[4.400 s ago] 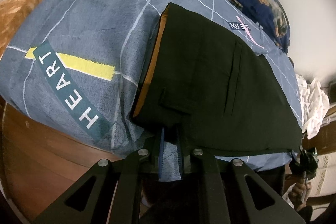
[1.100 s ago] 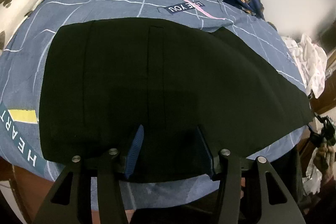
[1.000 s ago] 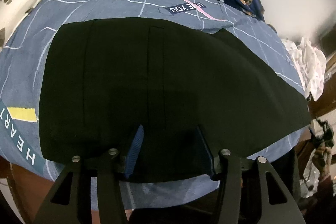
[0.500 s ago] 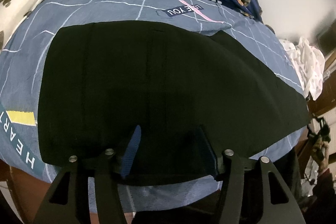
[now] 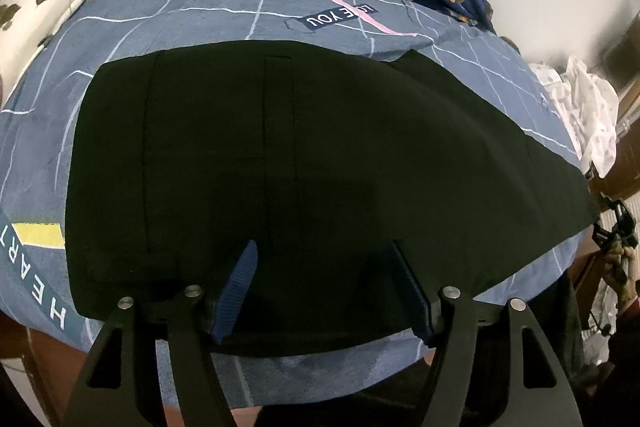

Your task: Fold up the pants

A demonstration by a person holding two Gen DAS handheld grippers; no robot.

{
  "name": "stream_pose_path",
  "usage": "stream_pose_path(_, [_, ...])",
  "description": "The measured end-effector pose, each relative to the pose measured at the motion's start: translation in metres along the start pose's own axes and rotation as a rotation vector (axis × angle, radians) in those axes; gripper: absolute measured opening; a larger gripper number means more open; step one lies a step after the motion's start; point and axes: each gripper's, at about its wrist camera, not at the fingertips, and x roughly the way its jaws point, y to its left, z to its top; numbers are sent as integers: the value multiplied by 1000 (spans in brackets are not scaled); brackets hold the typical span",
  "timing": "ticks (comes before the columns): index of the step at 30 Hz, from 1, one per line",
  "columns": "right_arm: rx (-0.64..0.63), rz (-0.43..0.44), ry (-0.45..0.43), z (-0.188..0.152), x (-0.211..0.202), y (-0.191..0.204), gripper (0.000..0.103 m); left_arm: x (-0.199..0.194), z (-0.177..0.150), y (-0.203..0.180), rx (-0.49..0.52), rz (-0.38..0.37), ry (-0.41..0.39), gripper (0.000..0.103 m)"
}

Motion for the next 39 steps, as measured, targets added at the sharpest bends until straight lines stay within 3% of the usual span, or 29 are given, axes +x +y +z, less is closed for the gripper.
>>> stream_pose_path(4, [-45, 29, 47, -7, 14, 10, 63, 0, 1, -1, 3, 2, 0, 70])
stream_pose_path(8, [-89, 28, 72, -8, 33, 21, 62, 0, 0, -2, 15, 8, 0, 72])
stream_pose_path(9, [-97, 16, 71, -7, 34, 23, 49, 1, 0, -3, 17, 9, 1, 72])
stream_pose_path(10, [-115, -15, 69, -6, 36, 26, 28, 1, 0, -3, 19, 8, 1, 73])
stream_pose_path(12, [-132, -71, 85, -3, 42, 25, 12, 1, 0, -3, 20, 5, 0, 73])
stream_pose_path(16, [-170, -27, 78, 1, 43, 29, 12, 2, 0, -3, 20, 7, -1, 74])
stream_pose_path(19, [-208, -114, 69, 4, 40, 28, 19, 2, 0, -4, 25, 9, 0, 75])
stream_pose_path(20, [-154, -70, 60, 9, 32, 18, 20, 2, 0, -4, 28, 10, 1, 75])
stream_pose_path(22, [-87, -62, 3, 17, 13, 8, 33, 3, 1, -4, 27, 12, 3, 76])
stream_pose_path(24, [-127, -99, -79, 30, -13, 13, 45, 3, 1, -5, 24, 12, 4, 77])
stream_pose_path(29, [-297, -114, -5, 57, -10, 52, 45, 3, 2, -9, 38, 16, -7, 78])
stream_pose_path(34, [-512, -261, 126, 59, 37, 80, 44, 1, 3, -8, 21, 2, -31, 78])
stream_pose_path(38, [-641, -357, 162, 42, 63, 83, 28, -5, 7, -8, -8, -7, -45, 78])
stream_pose_path(39, [-671, -371, 155, 40, 64, 86, 13, -7, 8, -9, -12, -8, -47, 78])
